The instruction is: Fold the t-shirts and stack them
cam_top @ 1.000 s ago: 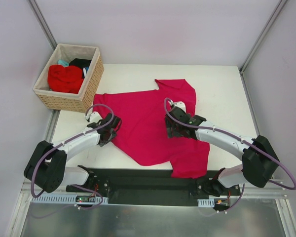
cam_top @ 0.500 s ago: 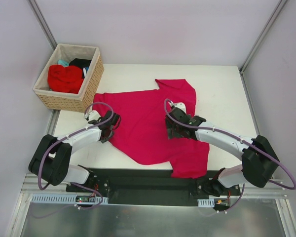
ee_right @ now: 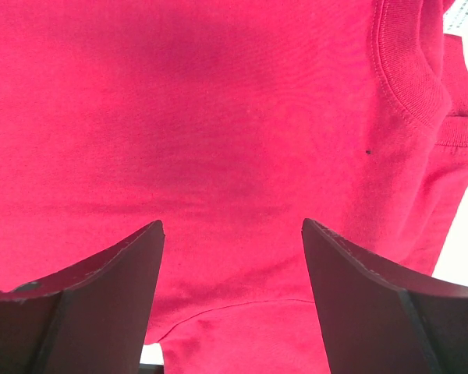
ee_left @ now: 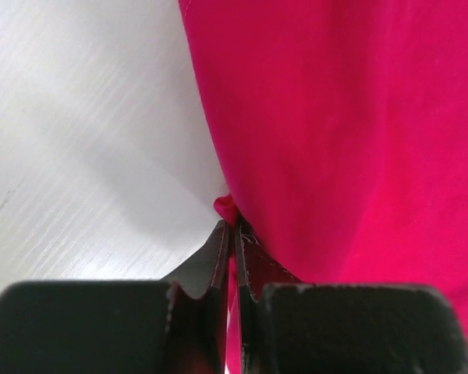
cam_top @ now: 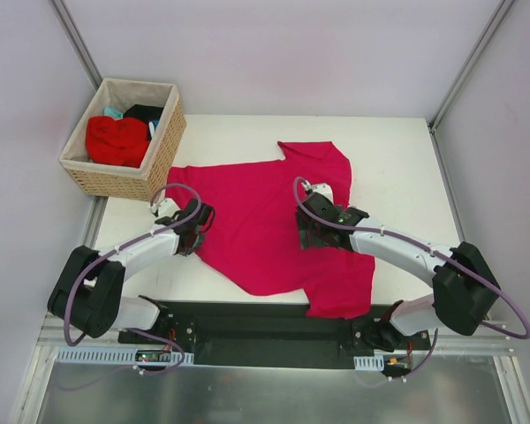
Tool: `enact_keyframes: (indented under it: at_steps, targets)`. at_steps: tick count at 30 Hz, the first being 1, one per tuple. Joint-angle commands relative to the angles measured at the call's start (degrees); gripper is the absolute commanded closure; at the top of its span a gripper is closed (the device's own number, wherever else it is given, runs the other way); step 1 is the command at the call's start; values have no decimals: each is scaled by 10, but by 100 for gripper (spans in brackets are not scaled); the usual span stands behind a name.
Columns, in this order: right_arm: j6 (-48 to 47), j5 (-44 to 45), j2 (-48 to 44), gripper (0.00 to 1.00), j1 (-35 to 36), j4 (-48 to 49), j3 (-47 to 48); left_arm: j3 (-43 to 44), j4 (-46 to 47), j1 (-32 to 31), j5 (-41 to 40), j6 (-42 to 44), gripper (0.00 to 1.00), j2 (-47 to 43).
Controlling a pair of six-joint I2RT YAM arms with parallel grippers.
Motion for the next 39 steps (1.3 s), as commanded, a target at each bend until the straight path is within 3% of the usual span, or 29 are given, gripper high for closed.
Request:
enact_keyframes:
  at_steps: [1,11,22,33,38,39]
  targets:
    - [3,5,2,25,3,7,-1,-14,-41,6,26,-10,100,-64]
    - [6,-7,5,25,9,19,2,-3,-188,5,24,-29,100,-238]
    - [3,-2,-12,25,13,13,4,15,-365,5,-2,-103,100,-296]
    - [-5,-13,-6,25,15,20,11,63,-556,5,8,-173,100,-438]
    - [-8,-15,3,25,19,19,20,60,-556,3,24,-177,100,-445]
    - [-7,-16,3,25,19,21,20,62,-556,3,24,-177,95,-442]
